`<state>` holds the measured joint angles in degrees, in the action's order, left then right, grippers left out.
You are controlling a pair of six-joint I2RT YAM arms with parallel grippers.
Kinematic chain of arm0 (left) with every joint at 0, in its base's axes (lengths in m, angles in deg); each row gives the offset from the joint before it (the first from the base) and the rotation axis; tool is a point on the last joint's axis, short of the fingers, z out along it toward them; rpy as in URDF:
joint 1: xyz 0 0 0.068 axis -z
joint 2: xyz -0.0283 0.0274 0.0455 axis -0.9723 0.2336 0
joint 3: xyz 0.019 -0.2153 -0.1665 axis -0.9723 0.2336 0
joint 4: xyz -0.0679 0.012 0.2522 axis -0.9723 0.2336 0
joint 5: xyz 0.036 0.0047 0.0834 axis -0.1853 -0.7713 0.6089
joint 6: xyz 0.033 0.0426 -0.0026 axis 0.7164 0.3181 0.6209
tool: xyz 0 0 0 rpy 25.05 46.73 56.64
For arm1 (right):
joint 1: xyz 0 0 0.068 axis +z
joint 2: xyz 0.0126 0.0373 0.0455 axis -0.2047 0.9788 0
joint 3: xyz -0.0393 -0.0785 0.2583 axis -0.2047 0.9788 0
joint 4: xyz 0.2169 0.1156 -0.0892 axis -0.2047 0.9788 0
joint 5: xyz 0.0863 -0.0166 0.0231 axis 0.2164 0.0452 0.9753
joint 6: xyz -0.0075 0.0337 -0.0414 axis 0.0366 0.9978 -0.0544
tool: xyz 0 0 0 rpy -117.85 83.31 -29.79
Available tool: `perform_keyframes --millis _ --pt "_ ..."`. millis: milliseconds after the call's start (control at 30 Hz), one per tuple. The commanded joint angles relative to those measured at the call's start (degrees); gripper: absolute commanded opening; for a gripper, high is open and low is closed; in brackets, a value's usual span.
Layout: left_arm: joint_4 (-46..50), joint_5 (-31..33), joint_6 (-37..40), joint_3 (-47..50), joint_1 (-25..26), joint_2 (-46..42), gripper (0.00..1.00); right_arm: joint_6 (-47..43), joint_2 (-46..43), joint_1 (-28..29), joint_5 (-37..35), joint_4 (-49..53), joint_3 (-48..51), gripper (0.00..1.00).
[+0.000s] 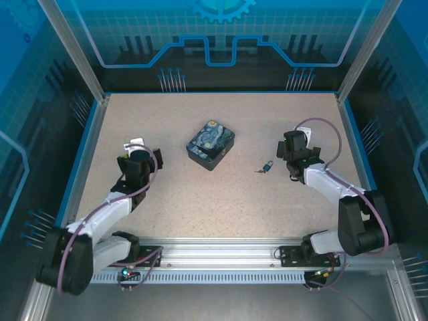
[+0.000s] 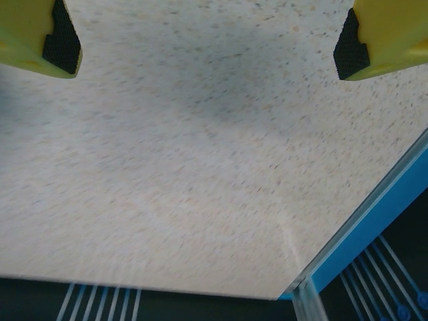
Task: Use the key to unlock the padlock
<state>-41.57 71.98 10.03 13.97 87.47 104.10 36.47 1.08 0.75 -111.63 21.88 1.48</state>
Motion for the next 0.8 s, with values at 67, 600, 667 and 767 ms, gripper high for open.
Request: perform_keyframes --millis 67,600,667,767 --pt "-28.9 -2.1 6.0 4.3 -3.6 12.6 0.99 -11.0 0.6 -3.2 6.2 -20.9 4.2 1.0" --pt "-36.8 -18.0 6.5 2.9 -8.0 23.8 0.99 -18.2 8.9 -6.4 21.4 -51.9 19.9 1.0" --pt "-37.6 -18.7 6.5 2.9 -8.3 24.2 0.99 -16.1 6.6 -8.4 24.7 -44.5 18.4 1.0" --pt "-36.8 -19.4 6.2 2.7 -8.8 24.0 0.99 -16.3 7.1 -8.4 24.5 -46.1 18.7 1.0"
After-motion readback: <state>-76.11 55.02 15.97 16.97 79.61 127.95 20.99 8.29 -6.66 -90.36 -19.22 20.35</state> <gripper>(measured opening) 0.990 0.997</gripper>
